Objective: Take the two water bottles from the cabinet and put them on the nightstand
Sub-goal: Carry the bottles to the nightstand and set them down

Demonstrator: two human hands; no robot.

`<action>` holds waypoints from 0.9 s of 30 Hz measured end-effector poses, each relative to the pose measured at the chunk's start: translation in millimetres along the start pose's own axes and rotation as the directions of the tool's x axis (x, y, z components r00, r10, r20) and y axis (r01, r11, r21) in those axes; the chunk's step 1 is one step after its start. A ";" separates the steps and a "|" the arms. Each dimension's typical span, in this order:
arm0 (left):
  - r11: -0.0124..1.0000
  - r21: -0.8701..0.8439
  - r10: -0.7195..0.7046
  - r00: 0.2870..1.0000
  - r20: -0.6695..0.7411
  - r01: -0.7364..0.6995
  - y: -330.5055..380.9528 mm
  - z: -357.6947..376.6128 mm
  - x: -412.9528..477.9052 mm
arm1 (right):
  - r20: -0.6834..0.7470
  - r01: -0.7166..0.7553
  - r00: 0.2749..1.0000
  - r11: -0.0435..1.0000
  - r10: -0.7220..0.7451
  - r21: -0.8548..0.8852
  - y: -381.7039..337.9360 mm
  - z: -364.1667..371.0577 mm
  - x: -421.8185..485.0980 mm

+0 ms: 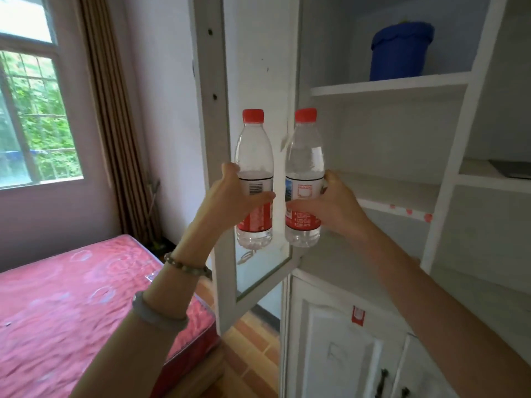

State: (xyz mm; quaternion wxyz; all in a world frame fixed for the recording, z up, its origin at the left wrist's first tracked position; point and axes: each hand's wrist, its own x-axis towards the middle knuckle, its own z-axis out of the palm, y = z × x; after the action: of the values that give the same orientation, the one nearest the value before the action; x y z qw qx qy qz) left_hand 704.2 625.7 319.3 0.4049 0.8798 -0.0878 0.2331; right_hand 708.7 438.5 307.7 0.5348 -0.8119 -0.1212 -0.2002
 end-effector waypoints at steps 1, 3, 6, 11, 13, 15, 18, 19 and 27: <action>1.000 0.017 -0.010 1.000 -0.021 0.010 -4.9 -10.1 -9.0 | 0.019 0.003 1.000 1.000 -0.003 0.014 -4.4 8.7 -5.8; 0.997 0.070 -0.027 0.997 -0.069 0.032 -14.5 -32.3 -29.6 | 0.063 0.011 0.998 1.000 -0.013 0.027 -15.0 27.4 -17.4; 0.991 0.102 -0.073 0.990 -0.123 0.086 -30.5 -67.1 -61.5 | 0.127 0.014 0.992 1.000 -0.017 0.022 -31.2 57.1 -35.6; 0.971 0.133 -0.164 0.960 -0.226 0.197 -51.9 -124.8 -116.8 | 0.221 0.056 0.973 0.998 -0.061 0.031 -61.3 109.6 -69.8; 0.962 0.142 -0.190 0.946 -0.264 0.233 -58.5 -146.2 -140.4 | 0.264 0.074 0.960 0.995 -0.089 0.067 -76.1 130.2 -84.9; 0.950 0.149 -0.220 0.928 -0.302 0.274 -66.1 -169.2 -163.8 | 0.320 0.080 0.941 0.991 -0.112 0.112 -91.7 151.7 -100.2; 0.925 0.175 -0.255 0.893 -0.370 0.336 -77.0 -205.2 -198.0 | 0.405 0.097 0.898 0.976 -0.171 0.196 -113.5 186.1 -121.4; 0.918 0.184 -0.259 0.881 -0.397 0.352 -79.9 -216.5 -209.3 | 0.426 0.098 0.885 0.970 -0.188 0.223 -120.6 197.7 -127.7; 0.816 0.246 -0.306 0.752 -0.584 0.523 -108.6 -304.1 -288.0 | 0.593 0.080 0.753 0.933 -0.287 0.350 -179.6 306.6 -173.3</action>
State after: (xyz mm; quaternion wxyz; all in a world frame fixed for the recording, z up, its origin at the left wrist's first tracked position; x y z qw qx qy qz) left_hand 386.2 916.2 279.1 0.2694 0.8428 0.2752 0.3761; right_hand 540.6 794.2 269.5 0.5577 -0.7233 -0.4036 0.0546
